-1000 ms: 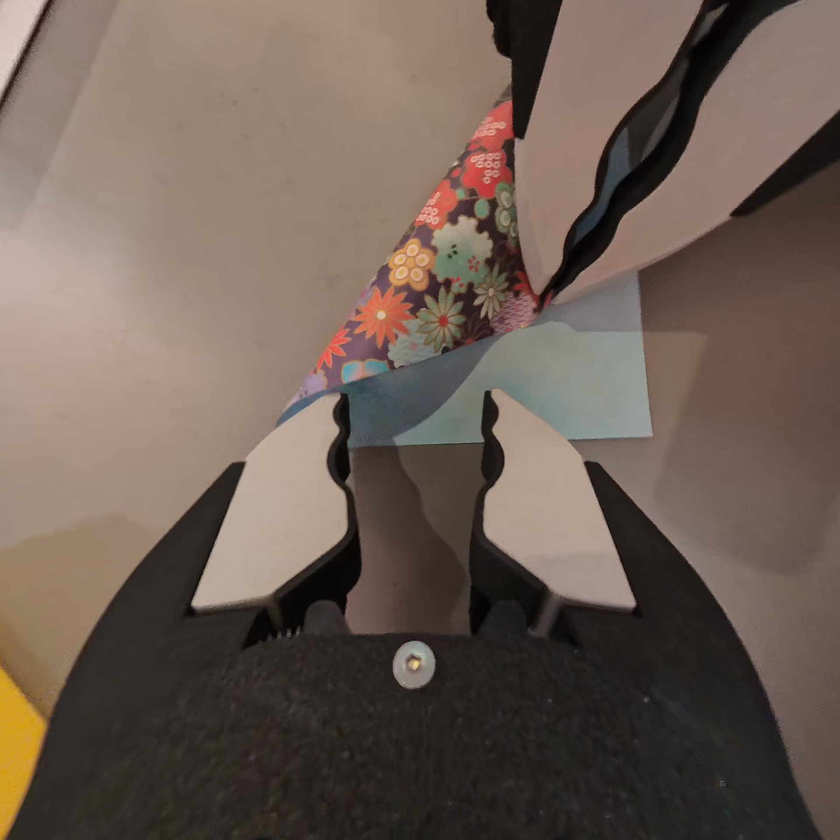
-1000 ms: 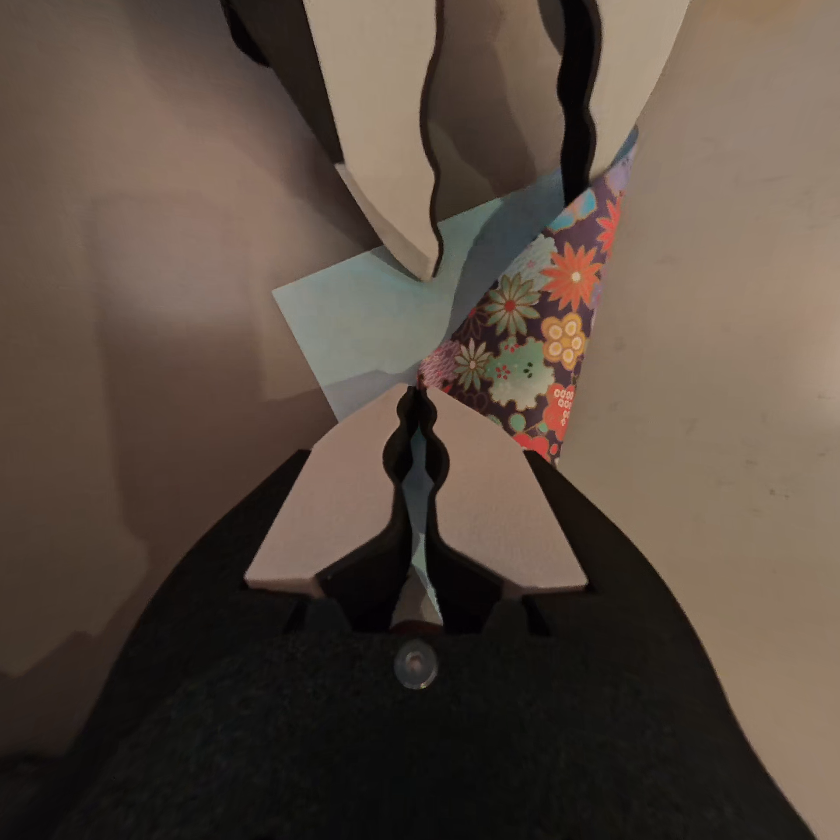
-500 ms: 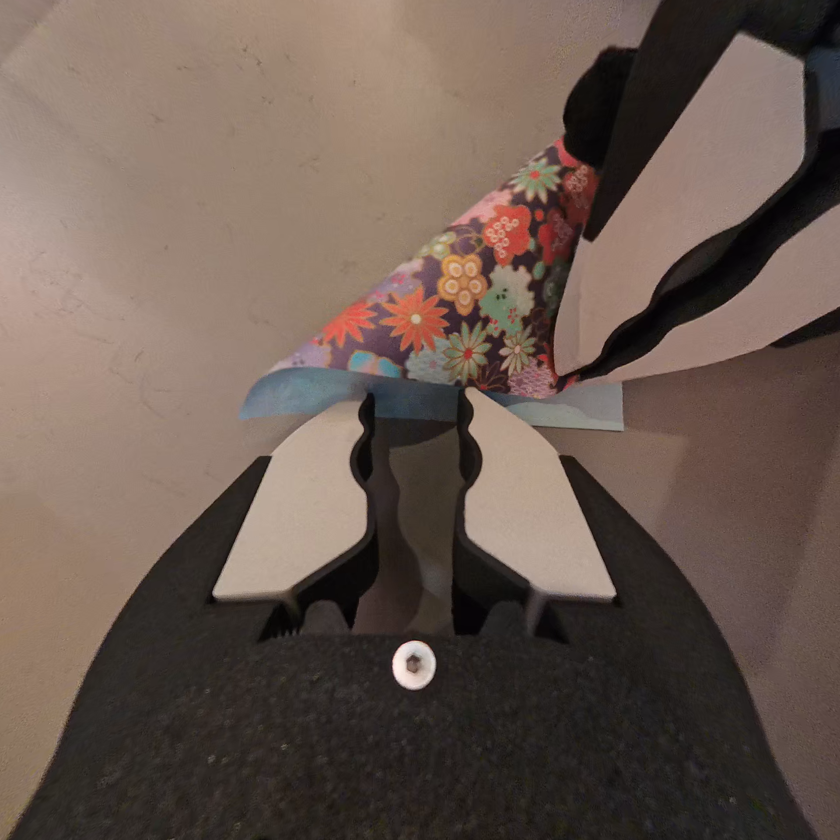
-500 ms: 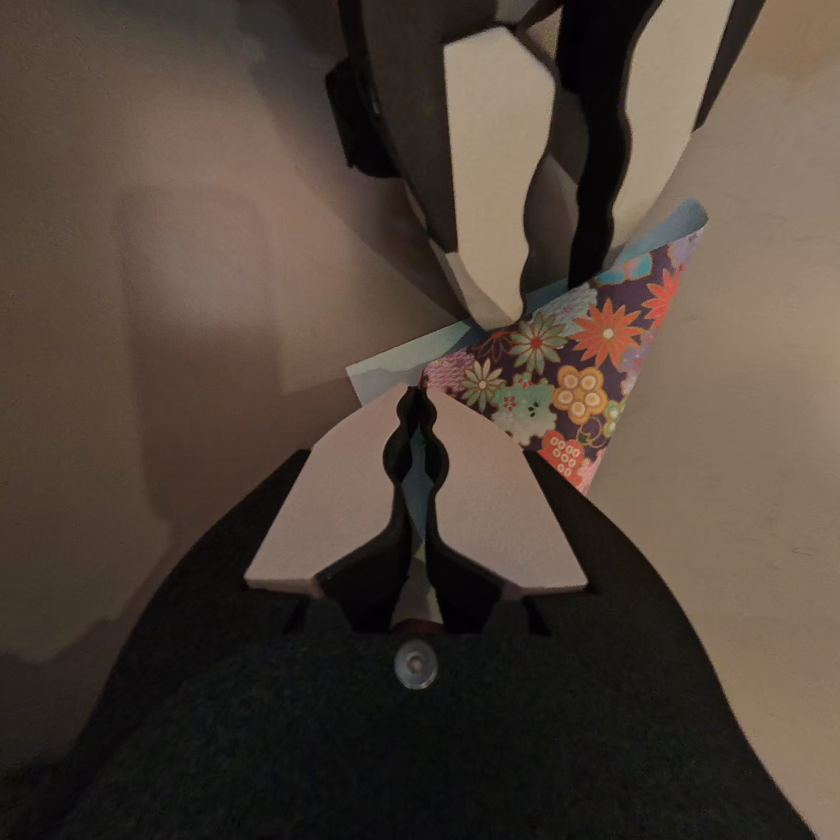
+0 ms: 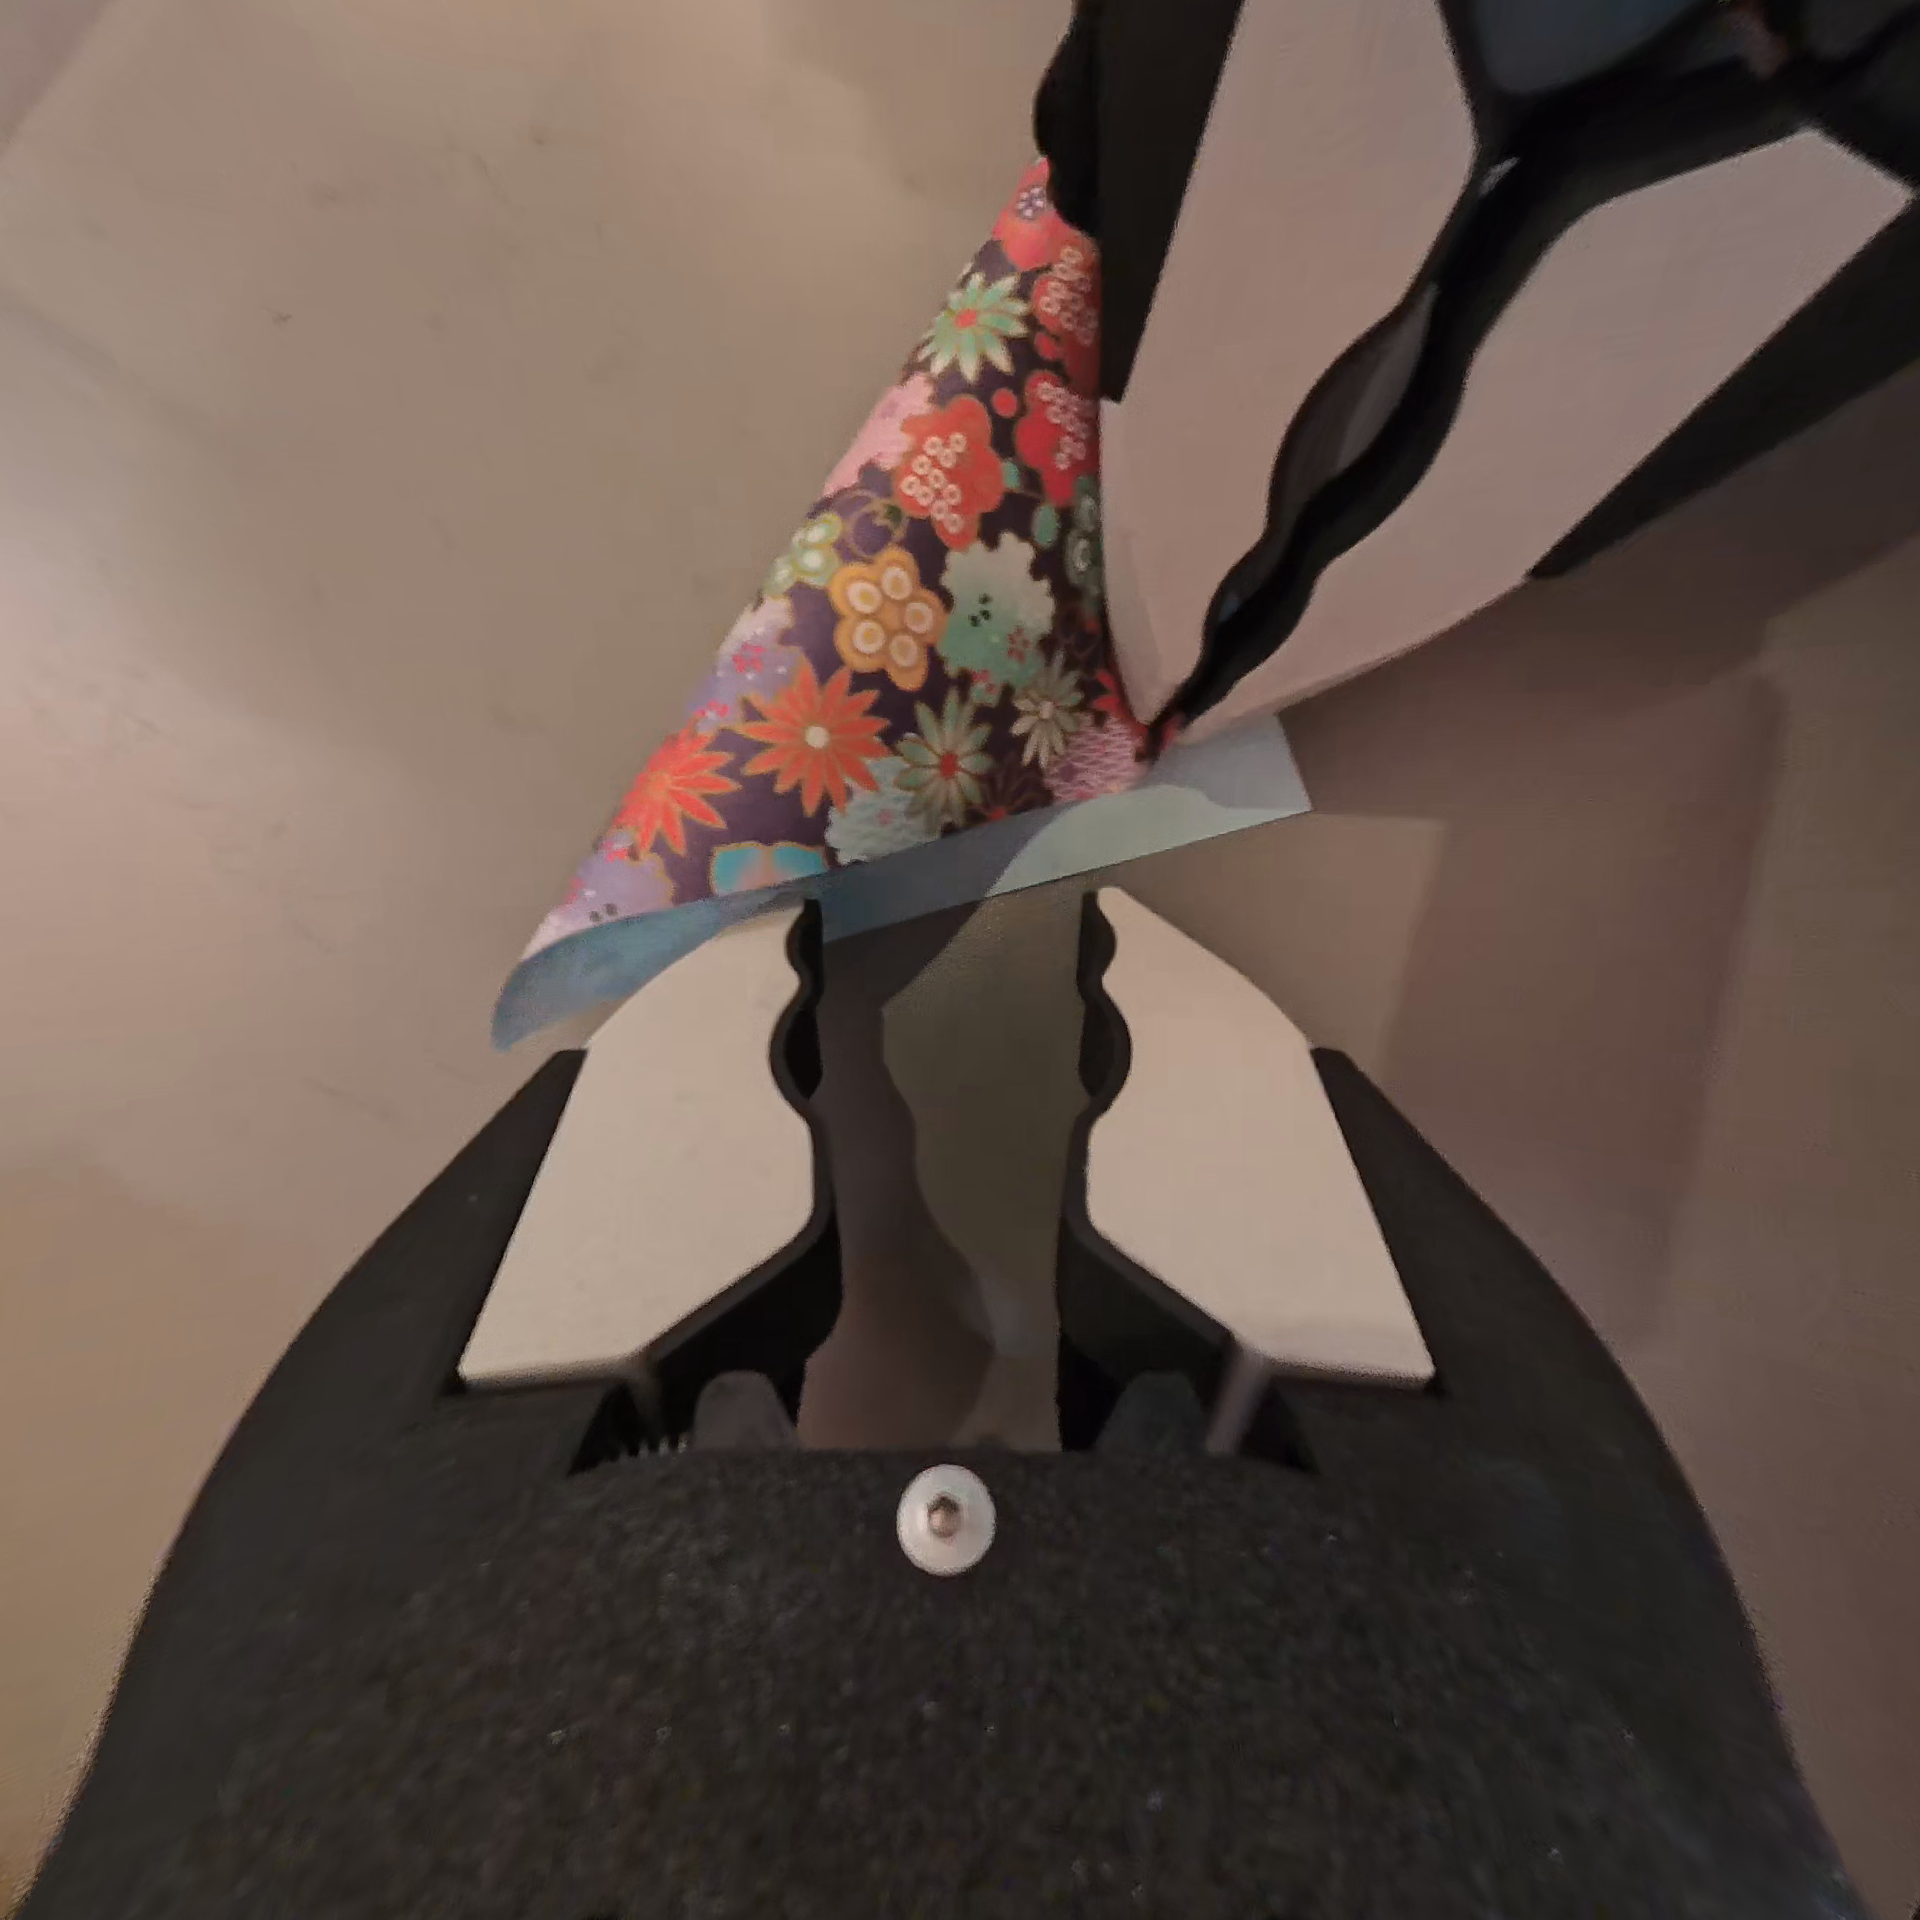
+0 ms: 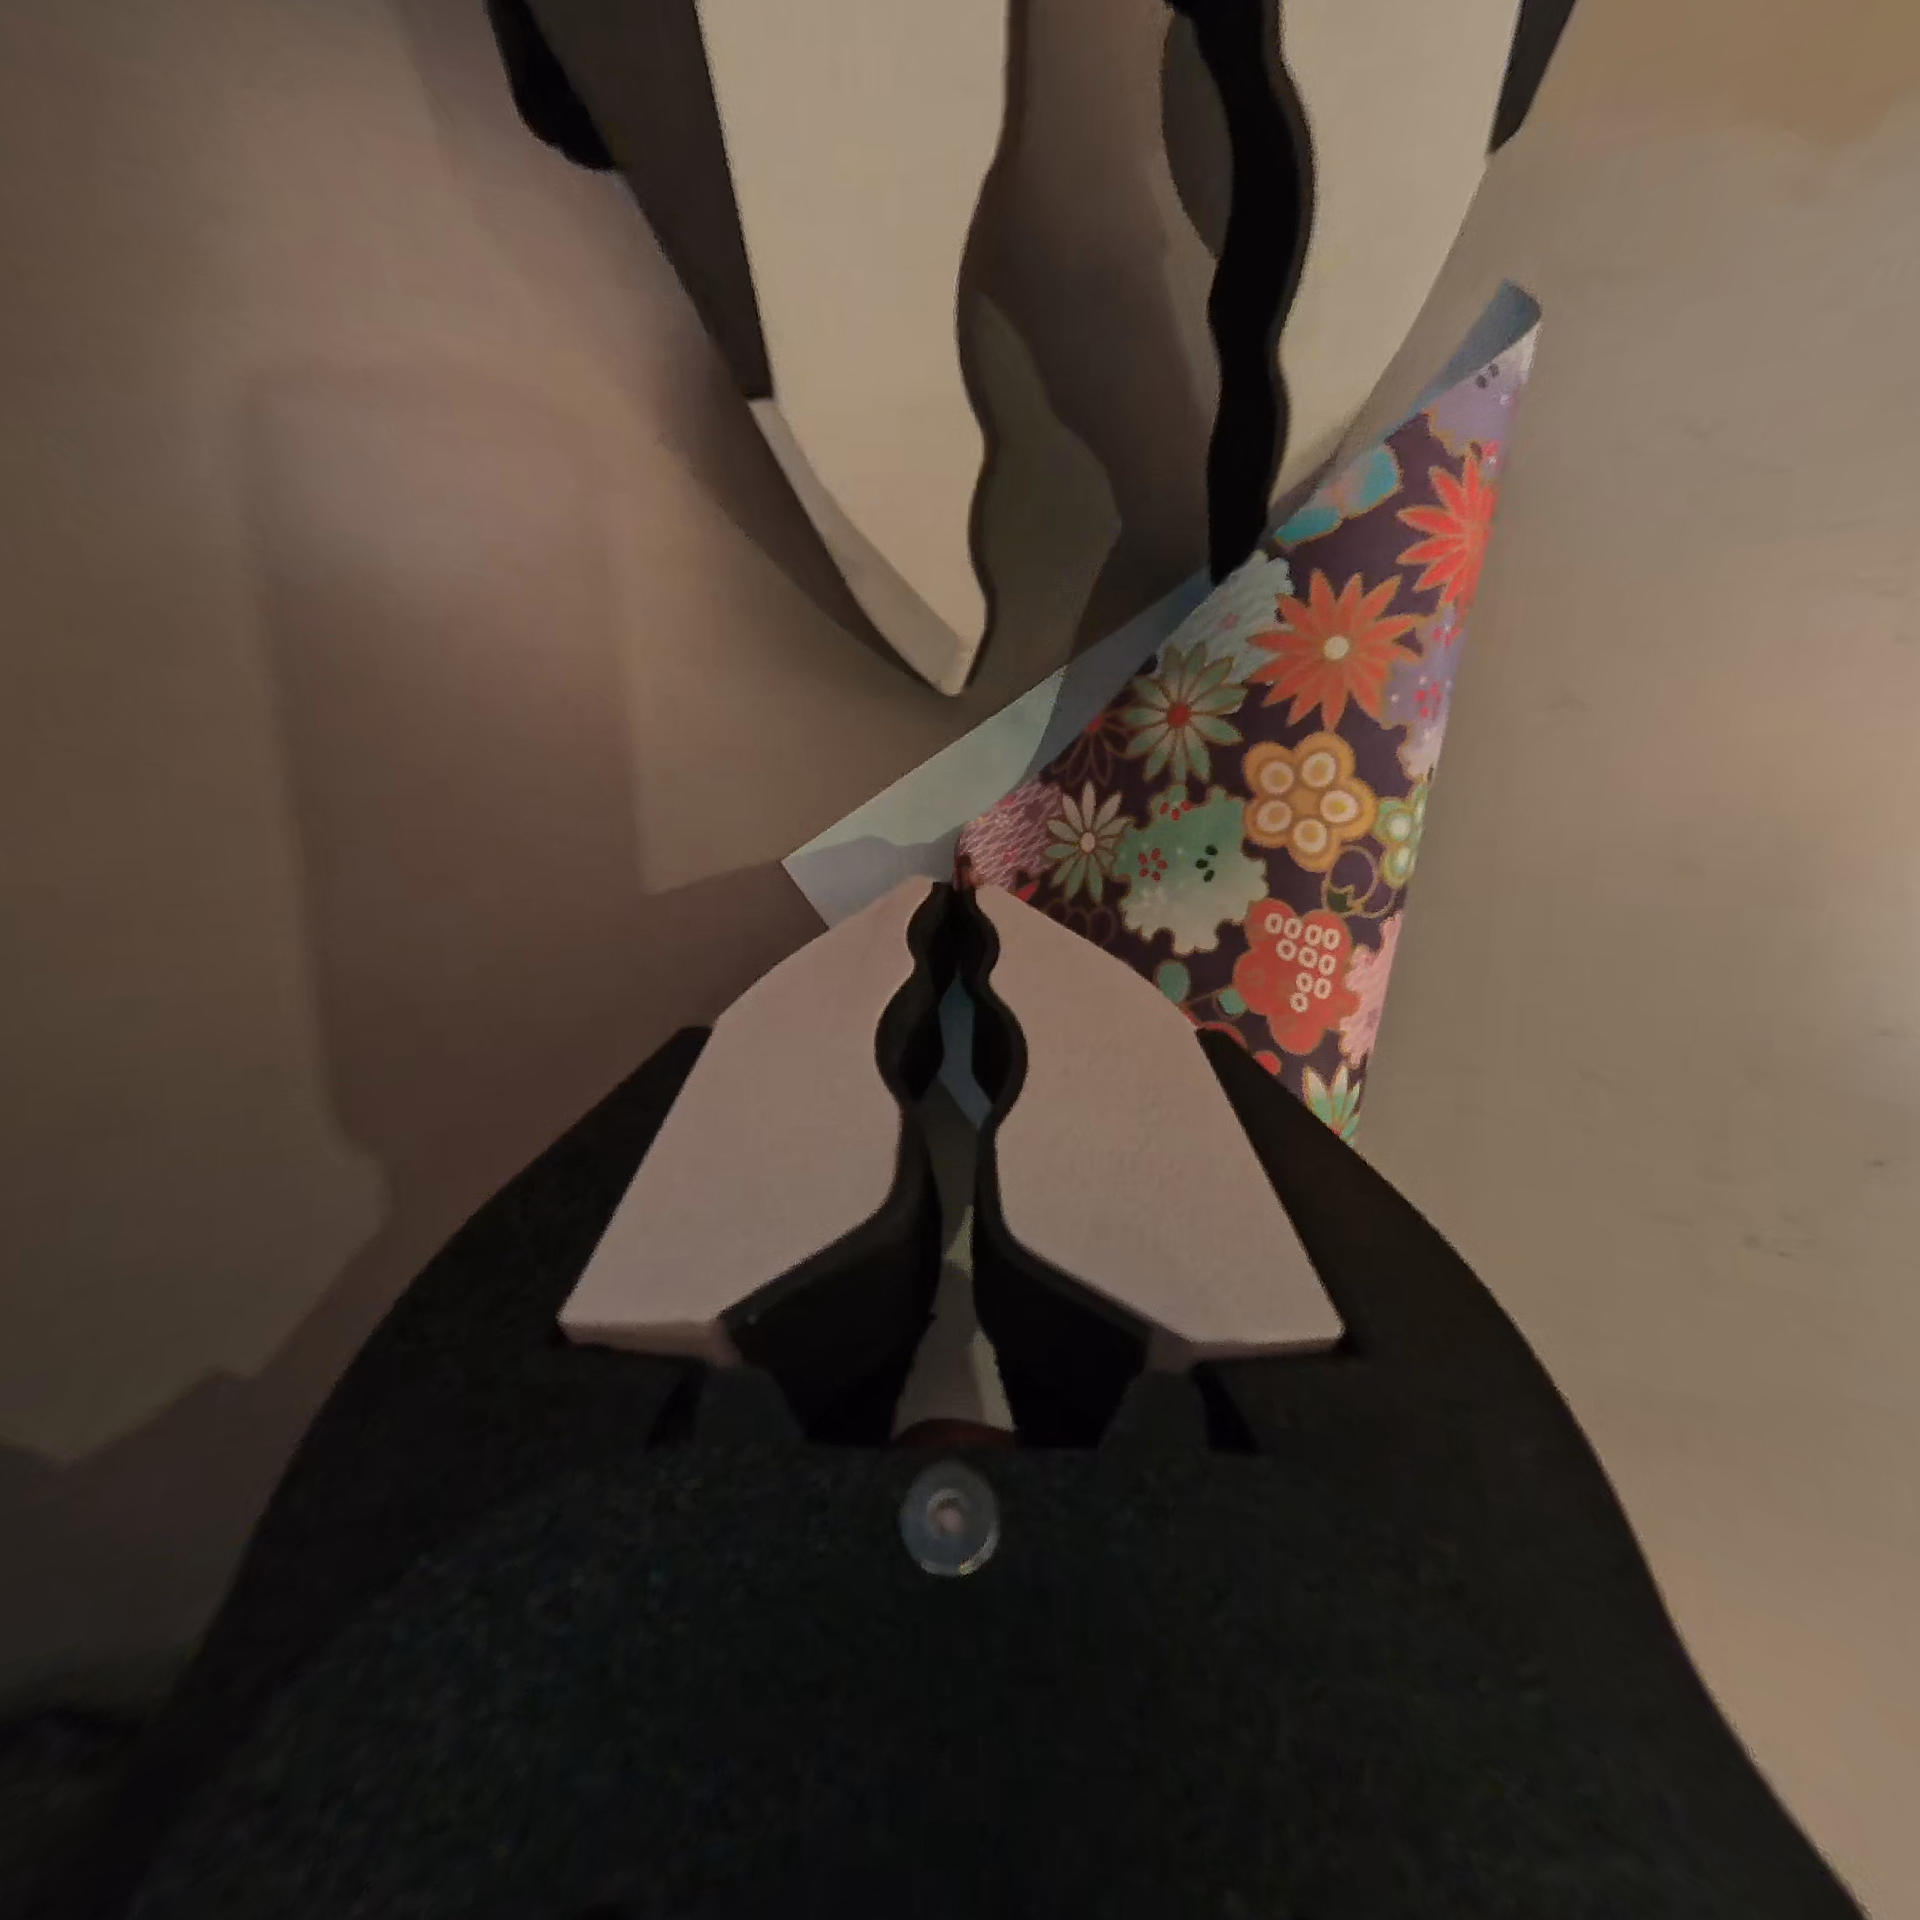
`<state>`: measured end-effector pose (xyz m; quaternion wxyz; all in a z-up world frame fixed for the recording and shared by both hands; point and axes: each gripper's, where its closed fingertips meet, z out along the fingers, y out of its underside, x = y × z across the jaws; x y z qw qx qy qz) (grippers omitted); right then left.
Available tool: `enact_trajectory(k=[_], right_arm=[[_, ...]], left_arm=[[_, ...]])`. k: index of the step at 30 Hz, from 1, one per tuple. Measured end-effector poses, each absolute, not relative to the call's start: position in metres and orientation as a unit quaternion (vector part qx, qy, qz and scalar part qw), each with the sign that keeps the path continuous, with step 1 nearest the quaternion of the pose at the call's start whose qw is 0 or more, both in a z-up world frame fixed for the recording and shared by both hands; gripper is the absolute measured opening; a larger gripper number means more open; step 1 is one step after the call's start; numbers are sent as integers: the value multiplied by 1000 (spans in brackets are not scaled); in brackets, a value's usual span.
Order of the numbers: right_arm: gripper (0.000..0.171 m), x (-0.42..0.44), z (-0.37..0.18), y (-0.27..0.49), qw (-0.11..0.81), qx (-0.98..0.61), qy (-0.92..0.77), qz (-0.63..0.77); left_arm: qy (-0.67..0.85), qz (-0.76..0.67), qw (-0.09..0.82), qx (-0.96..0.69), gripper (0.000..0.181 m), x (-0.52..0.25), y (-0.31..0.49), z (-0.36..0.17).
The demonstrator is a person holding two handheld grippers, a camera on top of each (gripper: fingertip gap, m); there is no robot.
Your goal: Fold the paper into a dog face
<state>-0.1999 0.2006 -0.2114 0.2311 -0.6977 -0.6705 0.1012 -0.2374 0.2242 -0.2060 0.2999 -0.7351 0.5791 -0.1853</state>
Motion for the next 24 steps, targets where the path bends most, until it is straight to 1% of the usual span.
enact_trajectory(k=[1, 3, 6, 8, 10, 13, 16, 24], right_arm=[[0, -200, -211, 201, 228, -696, -673, 109], [0, -201, -211, 201, 226, -690, -675, 128], [0, -202, -212, 203, 228, -690, -672, 145], [0, -202, -212, 204, 226, -685, -676, 150], [0, -201, -212, 204, 220, -681, -682, 147], [0, -198, -211, 208, 219, -683, -685, 128], [0, -200, -205, 207, 230, -685, -677, 141], [0, -198, -201, 199, 237, -693, -663, 155]], left_arm=[[580, -188, 298, -735, 46, -236, 225, -207], [580, -196, 298, -732, 44, -234, 226, -208], [592, -217, 280, -724, 29, -230, 220, -209], [594, -219, 277, -723, 29, -230, 221, -209], [587, -219, 275, -729, 24, -230, 224, -209], [581, -201, 281, -737, 11, -231, 232, -209], [573, -186, 290, -744, 0, -232, 237, -209], [564, -171, 298, -751, 0, -233, 236, -210]])
